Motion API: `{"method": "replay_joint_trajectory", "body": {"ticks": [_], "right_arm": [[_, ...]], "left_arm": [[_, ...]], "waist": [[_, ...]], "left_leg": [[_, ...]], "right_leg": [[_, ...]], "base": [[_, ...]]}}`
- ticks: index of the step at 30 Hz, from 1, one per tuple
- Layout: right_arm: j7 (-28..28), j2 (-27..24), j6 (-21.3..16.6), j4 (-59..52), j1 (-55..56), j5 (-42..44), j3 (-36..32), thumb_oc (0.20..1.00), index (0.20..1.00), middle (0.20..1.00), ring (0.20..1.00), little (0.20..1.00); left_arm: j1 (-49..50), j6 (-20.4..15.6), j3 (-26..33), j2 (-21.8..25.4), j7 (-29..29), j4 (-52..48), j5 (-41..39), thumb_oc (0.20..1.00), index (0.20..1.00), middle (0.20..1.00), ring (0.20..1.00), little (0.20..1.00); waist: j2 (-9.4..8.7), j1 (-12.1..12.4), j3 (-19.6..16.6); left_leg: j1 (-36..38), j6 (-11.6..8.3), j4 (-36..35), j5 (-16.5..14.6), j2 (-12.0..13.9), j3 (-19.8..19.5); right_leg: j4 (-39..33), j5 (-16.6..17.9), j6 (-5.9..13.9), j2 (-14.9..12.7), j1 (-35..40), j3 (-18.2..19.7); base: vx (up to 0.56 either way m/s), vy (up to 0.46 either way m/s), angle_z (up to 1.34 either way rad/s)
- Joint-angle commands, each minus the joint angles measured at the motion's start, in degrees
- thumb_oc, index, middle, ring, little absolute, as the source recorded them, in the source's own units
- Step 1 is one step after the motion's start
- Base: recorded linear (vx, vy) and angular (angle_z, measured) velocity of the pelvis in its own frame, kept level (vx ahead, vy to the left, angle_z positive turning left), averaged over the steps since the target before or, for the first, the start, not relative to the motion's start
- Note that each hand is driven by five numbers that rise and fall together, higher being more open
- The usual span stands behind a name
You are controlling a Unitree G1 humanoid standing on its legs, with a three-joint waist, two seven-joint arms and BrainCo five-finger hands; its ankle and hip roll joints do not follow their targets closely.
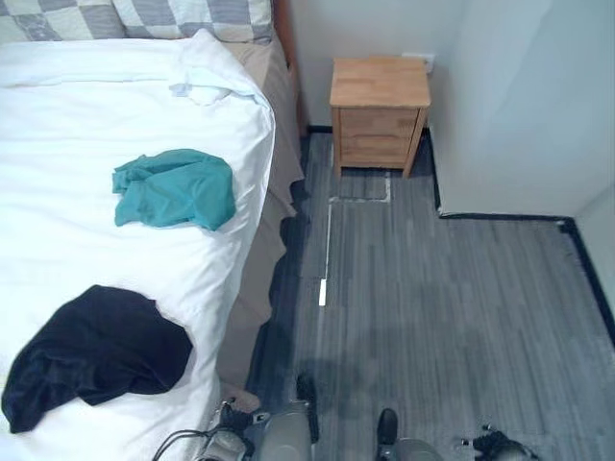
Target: Tidy up the quilt and then pick up the clothes from the bed and put them into the laundry hamper.
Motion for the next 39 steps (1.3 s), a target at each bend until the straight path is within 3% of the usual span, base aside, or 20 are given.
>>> {"method": "replay_joint_trajectory", "body": {"ticks": [1,2,3,4,6,8,9,12,14,17,19,21,23,24,27,30,32,34,36,39], "right_arm": [[-1.01,-0.81,-0.78,-0.9,3.0,-1.17,0.29,1.0,1.0,1.0,1.0,1.0],[-0.98,-0.44,-0.89,-0.4,3.45,-1.09,-0.19,1.0,1.0,1.0,1.0,1.0],[-0.62,0.15,-0.59,0.13,4.09,-1.84,-0.36,1.0,1.0,1.0,1.0,1.0],[-0.62,0.13,-0.58,0.13,4.08,-1.84,-0.39,1.0,1.0,1.0,1.0,1.0],[-0.21,0.23,-0.67,-0.94,3.92,-1.64,-0.38,1.0,1.0,1.0,1.0,1.0],[-0.46,-0.06,-0.45,-2.2,3.18,-1.15,-0.94,1.0,1.0,1.0,1.0,1.0],[-0.71,0.0,-0.69,-2.75,2.86,-1.01,-0.89,1.0,1.0,1.0,1.0,1.0],[-0.97,0.29,-1.01,-4.14,2.48,-0.25,-0.67,1.0,1.0,1.0,1.0,1.0],[-1.42,0.34,-0.82,-4.17,1.61,0.22,-1.02,1.0,1.0,1.0,1.0,1.0],[-2.21,0.27,-0.38,-3.93,1.17,-0.14,-1.07,1.0,1.0,1.0,1.0,1.0],[-2.44,0.25,-0.53,-3.58,1.34,-0.15,-0.73,1.0,1.0,1.0,1.0,1.0],[-1.99,-0.1,-0.38,-3.88,0.79,-1.39,0.94,1.0,1.0,1.0,1.0,1.0],[-1.9,-0.94,-0.53,-4.81,0.61,-2.35,2.26,1.0,1.0,1.0,1.0,1.0],[-1.49,-1.56,-0.41,-5.78,-1.6,-4.47,5.31,1.0,1.0,1.0,1.0,1.0],[-0.85,-1.92,-0.73,-5.98,-1.42,-6.41,7.17,1.0,1.0,1.0,1.0,1.0],[-0.8,-2.34,-0.91,-5.57,-0.88,-7.09,6.45,1.0,1.0,1.0,1.0,1.0],[-0.27,-2.48,-0.71,-6.02,-1.41,-8.5,7.0,1.0,1.0,1.0,1.0,1.0],[-0.54,-2.92,-0.75,-9.84,-1.78,-9.43,6.34,1.0,1.0,1.0,1.0,1.0],[-0.92,-7.09,-1.54,-23.23,-5.13,-12.77,7.72,1.0,1.0,1.0,1.0,1.0],[-0.54,-13.29,-2.8,-35.24,-7.02,-14.97,8.81,1.0,1.0,1.0,1.0,1.0]], "left_arm": [[1.02,-0.08,-0.57,1.71,0.22,0.77,1.31,1.0,1.0,1.0,1.0,1.0],[1.51,0.05,-0.59,1.86,-0.02,1.27,1.38,1.0,1.0,1.0,1.0,1.0],[2.1,0.71,-0.87,2.65,-1.0,2.37,3.65,1.0,1.0,1.0,1.0,1.0],[2.08,0.71,-0.88,2.64,-1.01,2.38,3.66,1.0,1.0,1.0,1.0,1.0],[2.54,1.02,-1.04,3.4,-1.51,3.04,5.1,1.0,1.0,1.0,1.0,1.0],[2.57,1.55,-1.51,3.96,-1.62,2.85,5.51,1.0,1.0,1.0,1.0,1.0],[2.42,1.41,-2.22,4.11,-1.75,2.57,6.24,1.0,1.0,1.0,1.0,1.0],[1.17,0.72,-3.55,4.19,-1.61,1.51,7.0,1.0,1.0,1.0,1.0,1.0],[-1.07,0.05,-4.39,4.02,-1.31,0.19,8.21,1.0,1.0,1.0,1.0,1.0],[-1.81,-0.41,-4.4,3.47,-1.02,0.03,8.61,1.0,1.0,1.0,1.0,1.0],[-1.6,-0.51,-4.55,2.57,-0.55,0.4,8.3,1.0,1.0,1.0,1.0,1.0],[-1.33,-0.28,-3.91,1.67,-0.22,-0.19,6.65,1.0,1.0,1.0,1.0,1.0],[-0.96,-0.67,-3.6,1.48,0.22,-1.08,5.14,1.0,1.0,1.0,1.0,1.0],[-1.53,-0.61,-3.9,1.02,1.14,-1.51,3.71,1.0,1.0,1.0,1.0,1.0],[-0.04,-0.75,-3.5,0.52,0.76,-1.32,4.1,1.0,1.0,1.0,1.0,1.0],[1.77,0.47,-2.92,0.6,-0.66,-0.04,6.23,1.0,1.0,1.0,1.0,1.0],[3.2,1.21,-2.4,1.31,-1.29,0.79,7.1,1.0,1.0,1.0,1.0,1.0],[3.28,1.7,-2.16,1.97,-1.63,1.95,8.2,1.0,1.0,1.0,1.0,1.0],[3.24,2.01,-0.63,4.01,-0.63,0.64,7.66,1.0,1.0,1.0,1.0,1.0],[2.51,1.06,0.63,4.75,0.28,-0.74,5.76,1.0,1.0,1.0,1.0,1.0]], "waist": [[-2.11,2.46,-1.58],[-2.69,2.36,-1.72],[-4.19,2.19,-1.94],[-4.01,2.41,-2.11],[-4.49,0.85,-0.84],[-1.33,-0.71,0.01],[-0.33,-1.97,0.59],[-0.18,-5.62,1.19],[-0.8,-9.3,0.01],[0.13,-11.22,-0.58],[0.26,-11.1,-1.32],[0.81,-10.02,-1.34],[-1.17,-7.67,-0.09],[-4.15,-3.49,1.39],[-3.24,-0.09,-0.35],[-1.26,1.36,-2.35],[-2.17,2.49,-2.87],[-2.9,2.02,-2.86],[-2.61,1.09,-0.93],[-4.07,-1.15,0.55]], "left_leg": [[-3.47,0.83,6.91,0.21,0.31,-2.06],[-3.19,1.7,7.62,0.45,-0.35,-2.41],[-0.76,4.06,8.21,-1.63,-2.42,-1.2],[-0.99,4.05,8.24,-1.57,-2.14,-1.08],[4.25,5.98,7.36,-4.17,-3.57,0.37],[9.68,6.58,4.52,-5.06,-1.52,-0.09],[12.65,6.54,2.62,-5.51,-1.48,-0.58],[19.0,4.8,1.01,-8.54,-2.22,-1.73],[24.02,1.97,0.17,-12.13,-2.01,-4.14],[28.5,0.88,0.17,-15.72,-0.56,-5.44],[29.82,0.76,5.13,-16.78,-0.14,-7.23],[27.16,-1.05,18.54,-10.4,1.24,-8.42],[19.34,-1.07,35.08,-4.73,0.69,-10.77],[7.93,0.15,39.59,-7.28,-1.03,-8.31],[4.67,2.16,23.59,-9.49,-1.79,-1.96],[4.7,2.14,9.24,-3.09,1.22,11.36],[7.19,4.13,8.23,-3.91,-0.82,11.41],[10.06,6.25,6.17,-6.0,-2.75,10.26],[12.96,7.99,5.12,-7.35,-2.97,6.45],[15.22,6.84,6.45,-10.13,-4.54,-2.75]], "right_leg": [[2.43,-10.57,9.03,-2.06,8.26,-1.12],[5.09,-10.05,9.13,-2.36,8.23,-0.23],[15.3,-7.62,11.0,-3.47,6.08,1.13],[15.24,-7.4,10.96,-3.27,5.76,1.37],[29.73,4.35,14.4,-6.13,-0.41,2.64],[40.17,6.7,13.48,-6.19,-8.3,2.28],[41.77,4.03,12.36,-5.9,-12.22,1.51],[28.59,0.22,10.81,-5.58,-17.41,-3.16],[7.01,3.65,12.39,-6.77,-21.25,-2.09],[2.82,6.09,14.01,-6.73,-22.77,0.41],[5.18,6.82,13.05,-6.0,-22.08,1.62],[6.27,6.76,10.58,-4.21,-18.4,0.26],[4.91,5.69,8.13,-4.68,-12.79,-0.78],[1.36,3.26,7.36,-5.68,-5.85,-1.31],[0.45,-0.5,8.59,-5.35,-0.93,-2.51],[1.86,-4.54,8.98,-3.04,3.21,-6.61],[8.82,-5.73,9.35,-3.35,3.94,-9.3],[22.07,-2.03,11.98,-6.55,-0.07,-11.69],[37.05,4.29,13.75,-8.3,-9.23,-6.05],[23.1,-2.19,10.42,-3.94,-13.24,3.76]], "base": [[0.59,0.09,-0.26],[0.54,0.133,-0.55],[0.53,0.136,-0.56],[0.54,0.16,-0.58],[0.44,0.156,-0.48],[0.53,0.17,-0.23],[0.62,0.11,0.06],[0.67,-0.066,0.0],[0.86,-0.259,0.53],[0.64,-0.15,0.85],[0.56,-0.155,0.6],[0.53,-0.255,0.2],[0.56,-0.362,0.03],[0.73,-0.327,-0.19],[0.59,-0.042,-0.23],[0.46,0.024,0.38],[0.41,0.063,0.39],[0.42,0.104,0.44],[0.36,0.01,1.64],[0.35,-0.231,2.27]]}}
